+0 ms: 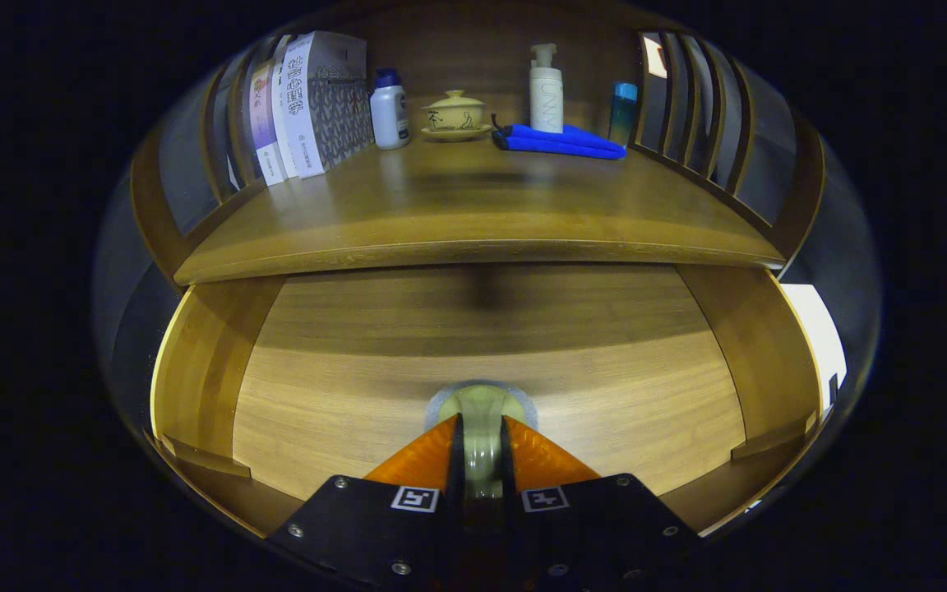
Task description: Pull open the drawer, take out the items inside it, and place them on the countertop above the cabinet.
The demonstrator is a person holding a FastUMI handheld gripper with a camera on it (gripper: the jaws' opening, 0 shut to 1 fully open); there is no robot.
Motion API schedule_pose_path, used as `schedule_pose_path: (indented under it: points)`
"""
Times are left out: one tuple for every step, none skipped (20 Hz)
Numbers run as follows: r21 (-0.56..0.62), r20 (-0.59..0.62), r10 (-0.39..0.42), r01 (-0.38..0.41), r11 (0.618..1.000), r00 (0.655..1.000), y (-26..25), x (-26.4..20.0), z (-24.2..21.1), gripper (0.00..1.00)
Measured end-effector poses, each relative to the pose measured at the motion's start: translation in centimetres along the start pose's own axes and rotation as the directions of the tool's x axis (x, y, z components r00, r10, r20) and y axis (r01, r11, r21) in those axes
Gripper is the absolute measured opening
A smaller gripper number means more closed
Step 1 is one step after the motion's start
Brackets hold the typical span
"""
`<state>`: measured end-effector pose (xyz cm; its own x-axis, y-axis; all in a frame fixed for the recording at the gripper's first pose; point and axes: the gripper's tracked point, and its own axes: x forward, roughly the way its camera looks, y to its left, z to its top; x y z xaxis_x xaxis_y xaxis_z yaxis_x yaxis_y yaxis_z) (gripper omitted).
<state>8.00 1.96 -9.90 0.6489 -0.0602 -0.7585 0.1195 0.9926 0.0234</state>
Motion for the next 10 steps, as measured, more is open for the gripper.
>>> schedule_pose_path:
  points:
    - [-0.005, 0.008, -0.001, 0.001, 1.0, 1.0, 0.1, -0.1, 0.2, 0.17]
    - [-0.006, 0.015, -0.008, 0.009, 1.0, 1.0, -0.2, -0.2, 0.1, 0.14]
    - [-0.005, 0.034, -0.008, 0.008, 1.0, 0.999, -0.2, -0.4, 0.3, 0.12]
    - [0.0, 0.062, -0.01, 0.01, 1.0, 0.998, -0.4, -0.7, 0.7, 0.12]
    - [0.005, 0.083, -0.007, 0.007, 1.0, 0.996, -0.4, -1.0, 1.1, 0.12]
    - [0.008, 0.104, -0.01, 0.009, 1.0, 0.995, -0.5, -1.5, 1.5, 0.12]
    - [0.008, 0.121, -0.013, 0.012, 1.0, 0.993, -0.7, -2.0, 1.8, 0.12]
    - [0.01, 0.137, -0.016, 0.015, 1.0, 0.99, -0.8, -2.6, 2.3, 0.12]
    - [0.012, 0.158, -0.014, 0.013, 1.0, 0.987, -0.8, -3.3, 2.8, 0.12]
    - [0.018, 0.176, -0.019, 0.016, 1.0, 0.984, -1.0, -3.9, 3.2, 0.12]
